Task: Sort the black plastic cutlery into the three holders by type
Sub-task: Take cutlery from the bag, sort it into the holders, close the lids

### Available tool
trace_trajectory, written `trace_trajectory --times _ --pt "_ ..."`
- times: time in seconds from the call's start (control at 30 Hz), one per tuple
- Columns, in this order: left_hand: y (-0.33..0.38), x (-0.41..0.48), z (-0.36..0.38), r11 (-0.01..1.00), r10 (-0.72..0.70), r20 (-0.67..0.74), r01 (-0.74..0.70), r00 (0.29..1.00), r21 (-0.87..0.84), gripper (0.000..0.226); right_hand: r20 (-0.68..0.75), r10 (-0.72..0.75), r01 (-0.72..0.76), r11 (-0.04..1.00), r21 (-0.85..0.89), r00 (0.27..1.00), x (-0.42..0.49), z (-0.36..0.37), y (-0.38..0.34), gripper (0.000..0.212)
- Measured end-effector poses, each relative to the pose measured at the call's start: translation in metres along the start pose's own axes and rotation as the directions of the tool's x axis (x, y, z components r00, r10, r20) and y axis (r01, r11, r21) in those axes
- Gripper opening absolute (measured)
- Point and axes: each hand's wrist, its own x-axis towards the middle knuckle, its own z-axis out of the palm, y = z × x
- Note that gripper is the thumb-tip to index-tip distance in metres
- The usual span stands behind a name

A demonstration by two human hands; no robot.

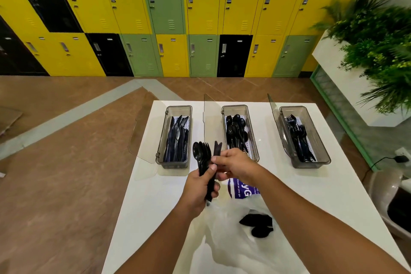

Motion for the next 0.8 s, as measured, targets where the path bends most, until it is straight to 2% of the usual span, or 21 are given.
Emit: trace_trajectory --times 0.13,0.3,0.43,0.53,0.63,0.8 --pt "0.003 -0.010 -0.008 1.000 0.017 -0.002 -0.017 1.000 -0.014 0.025 -0.096 -0.039 0.042 0.998 0.035 0.995 0.000 0.016 -0.011 0.021" --pt "0.007 -0.021 -0.026 0.998 0.047 -0.024 -0.048 0.999 -0.033 0.027 -0.010 -0.019 0.019 0.999 -0.033 1.000 0.002 0.040 -0.021 0.022" --pt "0.006 -0.032 -0.049 0.999 0.022 -0.094 -0.025 0.995 -0.028 0.033 -0.179 -0.098 0.120 0.986 0.118 0.979 0.016 0.060 -0.040 0.028" --pt "0.005 -0.039 -0.065 1.000 0.004 -0.140 -0.008 0.990 -0.023 0.032 -0.225 -0.092 0.136 0.973 0.188 0.970 0.028 0.072 -0.050 0.028" --pt "0.002 -0.045 -0.080 0.999 -0.016 -0.162 0.008 0.987 -0.051 0.031 -0.219 -0.021 0.055 0.988 0.148 0.976 0.044 0.086 -0.051 0.029" --pt "0.003 -0.055 -0.092 0.995 -0.058 -0.129 0.046 0.990 -0.094 0.035 -0.238 0.169 -0.173 0.985 0.003 0.956 0.074 0.102 -0.041 0.016"
